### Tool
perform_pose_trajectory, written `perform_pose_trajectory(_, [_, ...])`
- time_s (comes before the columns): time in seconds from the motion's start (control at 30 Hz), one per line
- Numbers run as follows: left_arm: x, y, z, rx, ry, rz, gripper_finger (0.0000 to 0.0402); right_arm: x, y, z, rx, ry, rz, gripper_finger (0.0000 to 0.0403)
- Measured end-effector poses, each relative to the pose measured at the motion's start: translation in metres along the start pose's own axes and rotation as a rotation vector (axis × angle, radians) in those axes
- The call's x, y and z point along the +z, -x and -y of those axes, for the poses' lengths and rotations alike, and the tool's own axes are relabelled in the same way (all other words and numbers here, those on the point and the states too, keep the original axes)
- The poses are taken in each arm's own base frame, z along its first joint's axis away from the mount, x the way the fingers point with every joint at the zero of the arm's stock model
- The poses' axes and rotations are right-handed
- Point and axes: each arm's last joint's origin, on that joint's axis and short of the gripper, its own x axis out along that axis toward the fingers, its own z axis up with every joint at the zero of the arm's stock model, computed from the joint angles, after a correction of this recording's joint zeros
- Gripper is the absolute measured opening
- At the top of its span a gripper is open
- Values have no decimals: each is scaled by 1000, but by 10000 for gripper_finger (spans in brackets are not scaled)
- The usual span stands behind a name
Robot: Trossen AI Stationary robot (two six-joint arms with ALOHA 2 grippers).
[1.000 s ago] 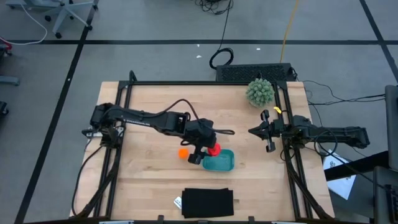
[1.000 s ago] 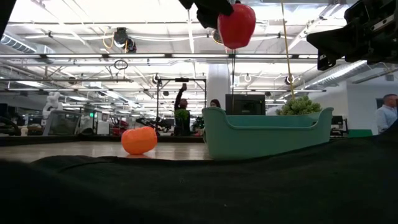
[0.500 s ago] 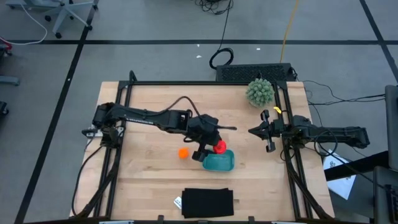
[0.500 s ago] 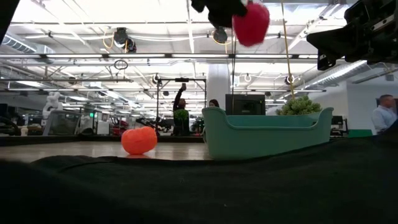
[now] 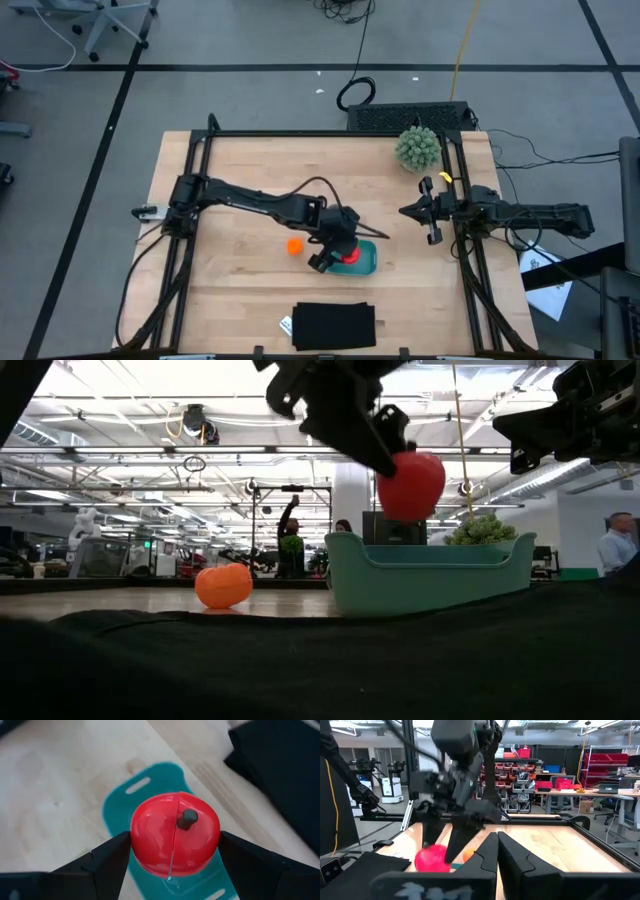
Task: Pick and placing Produce into tupperware
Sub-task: Put the apple into the blue bin
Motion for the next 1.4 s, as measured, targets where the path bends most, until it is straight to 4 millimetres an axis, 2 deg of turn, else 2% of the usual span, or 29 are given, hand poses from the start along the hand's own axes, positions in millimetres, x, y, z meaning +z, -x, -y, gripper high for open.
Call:
perform_pose_trajectory(0.23, [-7,-16,0,-27,-84,-26,296,0,0,0,0,0,-2,0])
perform_pose_trajectory(0.47, [-8,-18,1,-32,-118,-29,296,0,0,0,0,0,-2,0])
perform_pose_trajectory(1.03, [-21,-40,4,-78,-92,-95,296,-1,0,0,0,-1,-7,0])
perform_pose_trajectory(1.4, [-24,-44,2,-105,-57,-90,296,-1,0,0,0,-1,-7,0])
